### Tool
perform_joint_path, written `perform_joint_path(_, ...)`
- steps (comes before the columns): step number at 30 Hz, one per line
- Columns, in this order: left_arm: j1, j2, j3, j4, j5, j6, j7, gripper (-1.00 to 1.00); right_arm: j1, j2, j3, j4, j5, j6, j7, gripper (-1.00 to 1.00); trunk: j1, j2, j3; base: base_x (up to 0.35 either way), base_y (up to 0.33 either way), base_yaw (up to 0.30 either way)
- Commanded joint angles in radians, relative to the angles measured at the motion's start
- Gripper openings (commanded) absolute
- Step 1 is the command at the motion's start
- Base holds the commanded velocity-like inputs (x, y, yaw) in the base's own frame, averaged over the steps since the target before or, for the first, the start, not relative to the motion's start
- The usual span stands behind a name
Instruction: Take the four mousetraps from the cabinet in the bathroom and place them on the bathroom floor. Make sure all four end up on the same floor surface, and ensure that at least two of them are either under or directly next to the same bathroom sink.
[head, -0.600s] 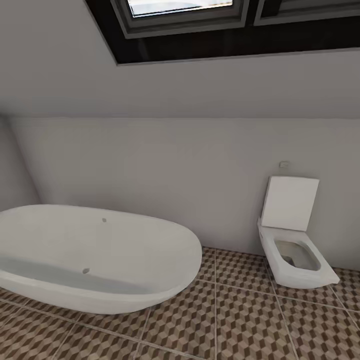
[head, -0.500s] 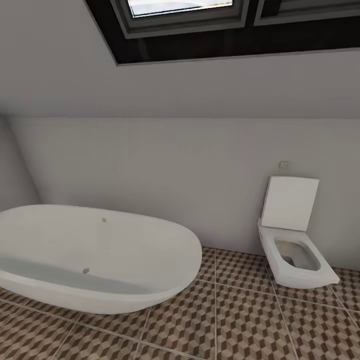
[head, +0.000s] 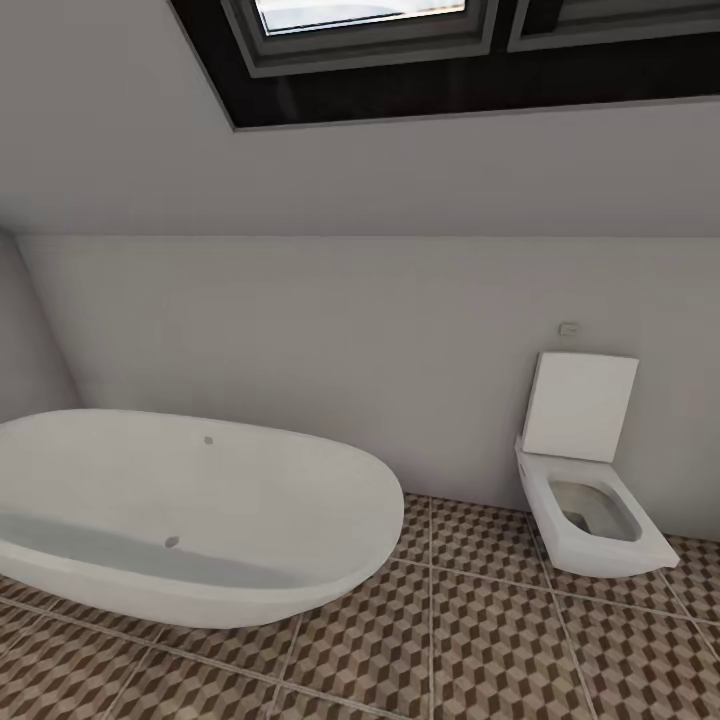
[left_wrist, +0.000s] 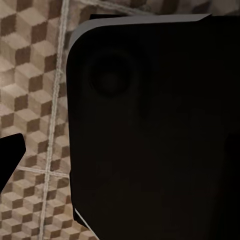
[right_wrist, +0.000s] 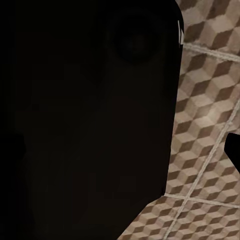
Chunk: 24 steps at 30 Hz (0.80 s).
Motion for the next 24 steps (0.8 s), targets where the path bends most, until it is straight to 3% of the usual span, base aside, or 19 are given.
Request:
perform_joint_path(1, 0.000, 0.000, 0.001, 0.000, 0.002, -0.007, 0.000, 1.00, 0.000, 0.000, 0.001, 0.000, 0.001, 0.000, 0.000, 1.00, 0.000, 0.000, -0.001, 0.000, 0.000, 0.000)
perform_joint_path(24, 0.000, 0.000, 0.002, -0.002, 0.008, -0.023, 0.002, 1.00, 0.000, 0.000, 0.002, 0.000, 0.002, 0.000, 0.000, 1.00, 0.000, 0.000, -0.001, 0.000, 0.000, 0.000)
